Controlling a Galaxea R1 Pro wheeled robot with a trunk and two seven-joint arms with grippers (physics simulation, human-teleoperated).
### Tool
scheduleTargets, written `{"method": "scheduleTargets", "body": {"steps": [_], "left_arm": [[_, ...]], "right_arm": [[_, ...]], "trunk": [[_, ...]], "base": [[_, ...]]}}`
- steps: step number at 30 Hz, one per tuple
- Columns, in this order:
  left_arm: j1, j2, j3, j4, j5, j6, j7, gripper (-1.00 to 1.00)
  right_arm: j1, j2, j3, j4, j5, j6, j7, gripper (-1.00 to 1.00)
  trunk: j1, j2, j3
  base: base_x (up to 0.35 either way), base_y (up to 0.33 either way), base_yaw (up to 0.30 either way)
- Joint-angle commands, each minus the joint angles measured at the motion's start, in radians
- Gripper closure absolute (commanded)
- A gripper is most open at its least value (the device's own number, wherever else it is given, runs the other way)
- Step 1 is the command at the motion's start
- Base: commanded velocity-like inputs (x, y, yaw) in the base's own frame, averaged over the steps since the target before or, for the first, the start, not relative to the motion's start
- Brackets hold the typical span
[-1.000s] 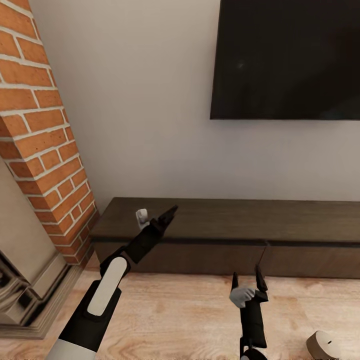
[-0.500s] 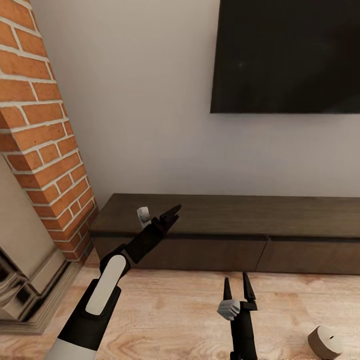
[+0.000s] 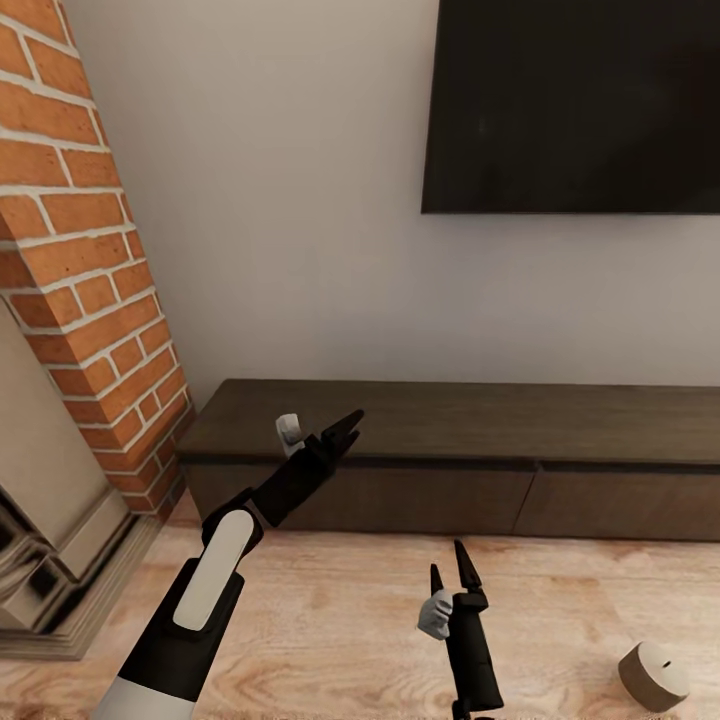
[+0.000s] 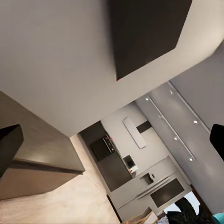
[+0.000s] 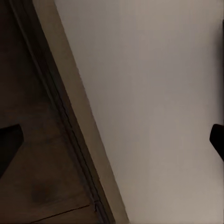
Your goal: Place each of the two pumpkins and all three candles from the living room inside a cabinet in the living room (use any cabinet), then make sure every cabinet is closed, and position the cauldron so it is next to a table in the living room.
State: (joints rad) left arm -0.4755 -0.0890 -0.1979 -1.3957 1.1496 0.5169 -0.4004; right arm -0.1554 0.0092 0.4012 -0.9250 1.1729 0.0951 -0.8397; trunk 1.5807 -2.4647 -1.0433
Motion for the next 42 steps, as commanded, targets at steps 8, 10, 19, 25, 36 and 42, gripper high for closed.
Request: {"method": "scheduleTargets", "body": {"steps": [8, 10, 19, 25, 36, 42], "left_arm": [[0.000, 0.000, 0.000, 0.004, -0.002, -0.001, 0.004, -1.00], [0.000, 0.000, 0.000, 0.005, -0.002, -0.001, 0.005, -1.00], [0.000, 0.001, 0.000, 0.007, -0.002, -0.001, 0.006, -1.00], [0.000, 0.002, 0.000, 0.007, -0.001, -0.001, 0.005, -1.00], [0.000, 0.001, 0.000, 0.009, -0.002, -0.001, 0.004, -1.00], [0.000, 0.005, 0.004, 0.009, 0.001, -0.006, 0.002, -1.00]], "right_arm": [[-0.005, 0.026, 0.010, -0.009, 0.125, 0.020, 0.084, -1.00], [-0.020, 0.032, 0.010, -0.017, 0.136, 0.023, 0.118, -1.00], [-0.160, 0.037, 0.010, -0.012, 0.134, 0.080, 0.241, -1.00], [-0.267, 0.037, 0.008, 0.038, 0.134, 0.091, 0.272, -1.00], [-0.339, 0.035, 0.003, 0.088, 0.128, 0.092, 0.285, -1.00], [-0.340, 0.035, 0.004, 0.088, 0.129, 0.093, 0.278, -1.00]], "trunk": [[0.021, -0.036, -0.027], [0.022, -0.036, -0.035], [0.026, -0.039, -0.070], [0.028, -0.040, -0.093], [0.033, -0.042, -0.136], [0.035, -0.043, -0.151]], "base": [[0.000, 0.000, 0.000], [0.000, 0.000, 0.000], [0.000, 0.000, 0.000], [0.000, 0.000, 0.000], [0.000, 0.000, 0.000], [0.000, 0.000, 0.000]]}}
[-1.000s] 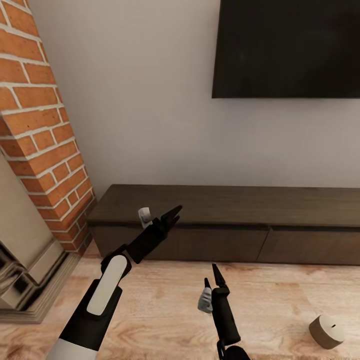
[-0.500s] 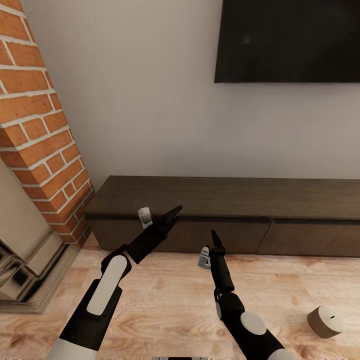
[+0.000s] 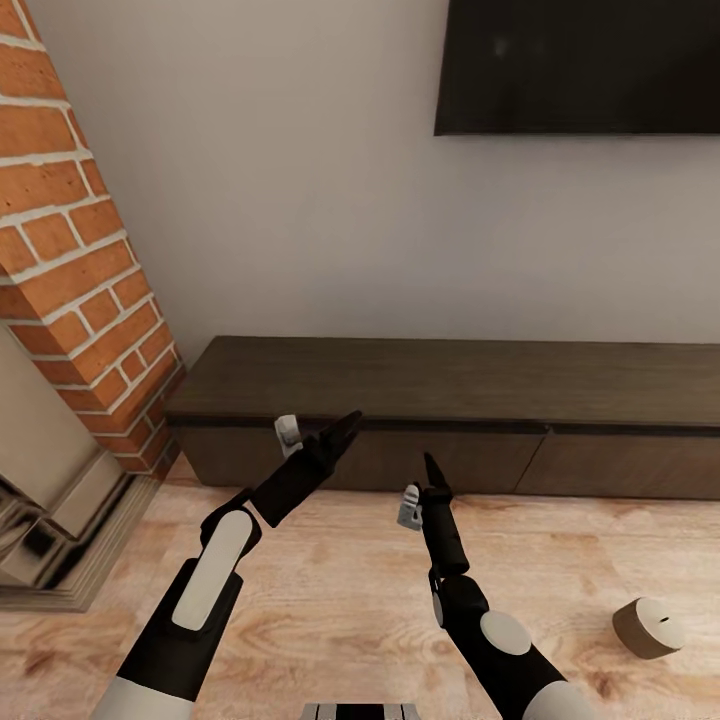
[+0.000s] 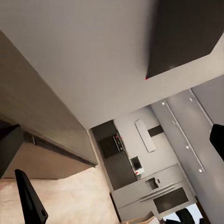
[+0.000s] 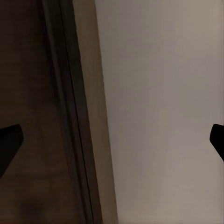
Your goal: Place each of the two pumpkins and all three candles from the living room inside a cabinet in the living room (use any cabinet), then make sure every cabinet is closed, and position the cauldron so it is next to a table in the living room.
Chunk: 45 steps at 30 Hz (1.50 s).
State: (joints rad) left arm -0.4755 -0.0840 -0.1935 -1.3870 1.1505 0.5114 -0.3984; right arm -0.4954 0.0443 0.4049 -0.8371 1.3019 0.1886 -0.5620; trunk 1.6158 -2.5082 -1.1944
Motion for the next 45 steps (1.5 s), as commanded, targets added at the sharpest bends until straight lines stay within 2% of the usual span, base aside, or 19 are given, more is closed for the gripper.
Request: {"method": "scheduleTargets", "body": {"steps": [1, 10, 15, 18, 25, 27, 34, 45], "left_arm": [[0.000, 0.002, 0.001, 0.000, 0.000, -0.002, -0.001, -1.00], [0.000, -0.002, -0.007, 0.000, -0.004, -0.011, -0.006, -1.00], [0.000, -0.002, -0.065, 0.002, -0.009, -0.012, -0.005, -1.00], [0.001, -0.002, -0.084, 0.003, -0.007, -0.014, -0.008, -1.00], [0.002, 0.001, -0.086, 0.003, -0.005, -0.014, -0.008, -1.00], [0.002, 0.001, -0.086, 0.002, -0.003, -0.014, -0.008, -1.00], [0.002, 0.002, -0.086, 0.003, 0.003, -0.014, -0.009, -1.00], [0.002, -0.001, -0.084, 0.004, 0.006, -0.014, -0.010, -1.00]], "right_arm": [[0.000, 0.000, 0.000, 0.000, 0.000, 0.000, 0.000, -1.00], [0.001, -0.001, -0.001, 0.000, 0.000, 0.000, -0.002, -1.00], [0.002, -0.001, 0.000, 0.001, 0.000, 0.000, -0.003, -1.00], [0.003, -0.001, 0.000, 0.001, 0.000, 0.000, -0.004, -1.00], [0.006, 0.001, 0.001, 0.001, 0.001, 0.001, -0.007, -1.00], [0.010, 0.002, 0.004, -0.001, 0.003, 0.031, -0.008, -1.00], [0.012, 0.003, 0.005, -0.002, 0.005, 0.040, -0.009, -1.00], [0.015, 0.001, 0.001, -0.007, 0.004, 0.042, -0.009, -1.00]], "trunk": [[0.000, 0.000, 0.000], [0.000, 0.000, 0.000], [0.000, 0.000, 0.000], [0.000, 0.000, 0.000], [0.000, 0.000, 0.000], [0.000, 0.000, 0.000], [0.000, 0.000, 0.000], [0.005, -0.003, -0.043]], "base": [[0.000, 0.000, 0.000], [0.000, 0.000, 0.000], [0.000, 0.000, 0.000], [0.000, 0.000, 0.000], [0.000, 0.000, 0.000], [0.000, 0.000, 0.000], [0.000, 0.000, 0.000], [0.000, 0.000, 0.000]]}}
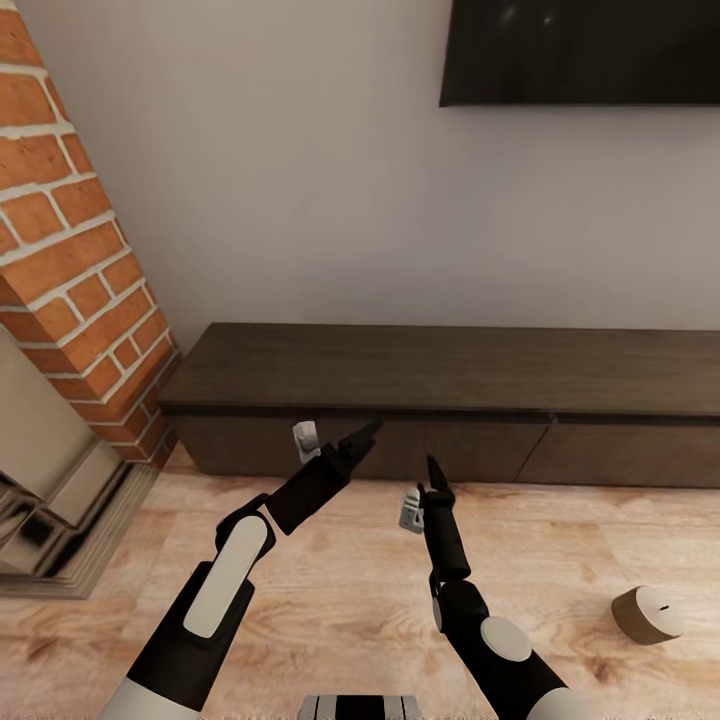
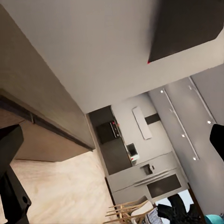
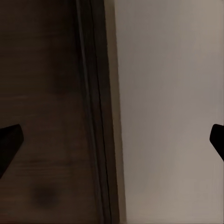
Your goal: Place each of the two pumpkins and all three candles from the living room inside a cabinet in the living room (use any cabinet), then make sure every cabinet is closed, and position the cauldron so it is next to a table in the living room.
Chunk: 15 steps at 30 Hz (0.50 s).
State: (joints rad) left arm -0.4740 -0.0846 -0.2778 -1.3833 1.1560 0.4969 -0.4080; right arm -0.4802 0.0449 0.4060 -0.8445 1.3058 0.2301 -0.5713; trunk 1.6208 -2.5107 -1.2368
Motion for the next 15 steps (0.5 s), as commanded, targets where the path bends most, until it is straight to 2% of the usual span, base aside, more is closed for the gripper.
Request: {"method": "scheduleTargets", "body": {"steps": [1, 3, 7, 12, 15], "left_arm": [[0.000, -0.001, 0.000, 0.000, 0.000, 0.000, 0.000, -1.00], [0.000, -0.001, 0.000, 0.001, -0.002, 0.000, 0.000, -1.00], [0.000, -0.001, 0.001, 0.001, -0.002, 0.000, 0.000, -1.00], [0.000, 0.002, 0.003, 0.001, -0.002, 0.000, 0.000, -1.00], [0.000, 0.003, 0.002, 0.001, -0.001, 0.000, 0.000, -1.00]], "right_arm": [[0.000, 0.000, 0.000, -0.001, 0.000, 0.000, 0.000, -1.00], [0.000, 0.000, -0.001, -0.001, 0.000, -0.001, -0.001, -1.00], [0.000, 0.000, -0.001, -0.001, -0.001, -0.001, -0.004, -1.00], [0.000, 0.001, 0.002, 0.003, -0.001, -0.001, -0.065, -1.00], [0.000, 0.001, 0.002, 0.005, 0.000, -0.001, -0.078, -1.00]], "trunk": [[0.000, 0.000, -0.004], [0.001, -0.001, -0.012], [0.001, -0.001, -0.012], [0.001, -0.001, -0.012], [0.002, -0.001, -0.016]], "base": [[0.000, 0.000, 0.000], [0.000, 0.000, 0.000], [0.000, 0.000, 0.000], [0.000, 0.000, 0.000], [0.000, 0.000, 0.000]]}}
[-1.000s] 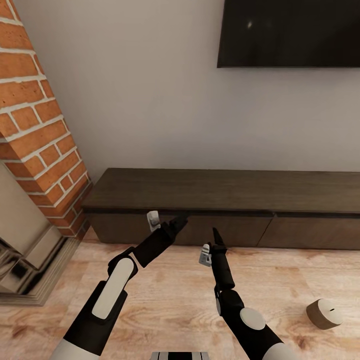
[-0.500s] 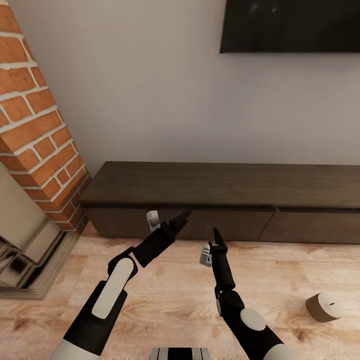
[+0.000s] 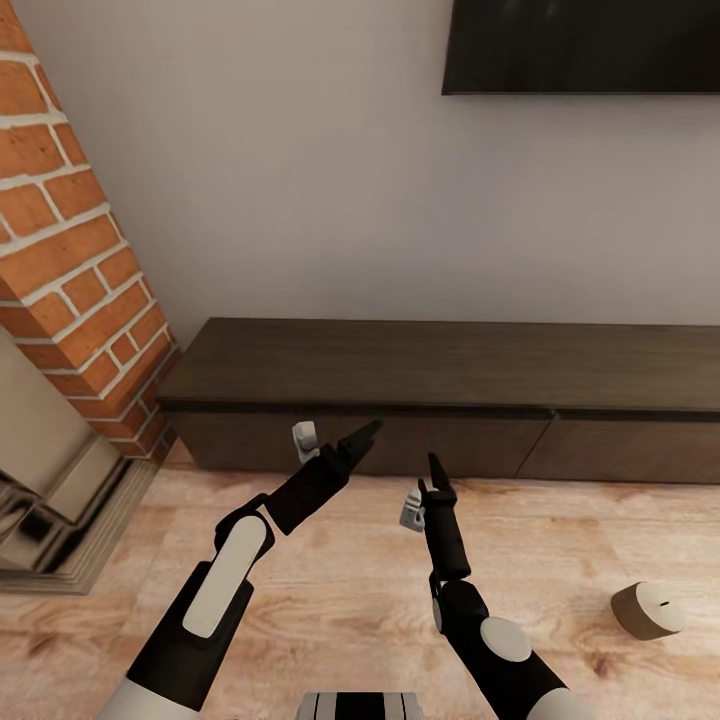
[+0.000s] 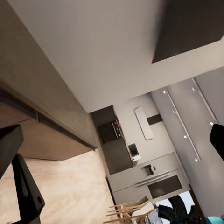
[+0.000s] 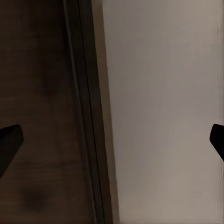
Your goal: Place each of the two pumpkins and all three candles from the living room inside a cabinet in the living room (use any cabinet), then make sure every cabinet is closed, and position the cauldron so it is next to a table in the living room.
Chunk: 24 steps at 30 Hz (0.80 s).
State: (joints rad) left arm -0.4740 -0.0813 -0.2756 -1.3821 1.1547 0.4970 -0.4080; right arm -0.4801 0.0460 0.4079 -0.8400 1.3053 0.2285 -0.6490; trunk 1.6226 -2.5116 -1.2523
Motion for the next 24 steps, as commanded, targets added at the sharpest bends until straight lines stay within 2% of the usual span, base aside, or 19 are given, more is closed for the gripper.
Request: {"method": "scheduleTargets", "body": {"steps": [1, 20, 24], "left_arm": [[0.000, 0.000, 0.000, 0.000, 0.000, 0.000, 0.000, -1.00], [0.000, -0.003, 0.000, 0.000, -0.001, 0.000, 0.002, -1.00], [0.000, -0.006, 0.001, 0.026, 0.000, 0.000, 0.002, -1.00]], "right_arm": [[0.000, 0.000, 0.000, 0.000, 0.000, 0.000, -0.002, -1.00], [0.000, 0.000, 0.002, 0.002, -0.001, 0.000, -0.006, -1.00], [0.000, 0.000, 0.002, 0.002, -0.002, 0.000, -0.006, -1.00]], "trunk": [[0.000, 0.000, -0.004], [0.009, -0.005, -0.077], [0.011, -0.006, -0.093]], "base": [[0.000, 0.000, 0.000], [0.000, 0.000, 0.000], [0.000, 0.000, 0.000]]}}
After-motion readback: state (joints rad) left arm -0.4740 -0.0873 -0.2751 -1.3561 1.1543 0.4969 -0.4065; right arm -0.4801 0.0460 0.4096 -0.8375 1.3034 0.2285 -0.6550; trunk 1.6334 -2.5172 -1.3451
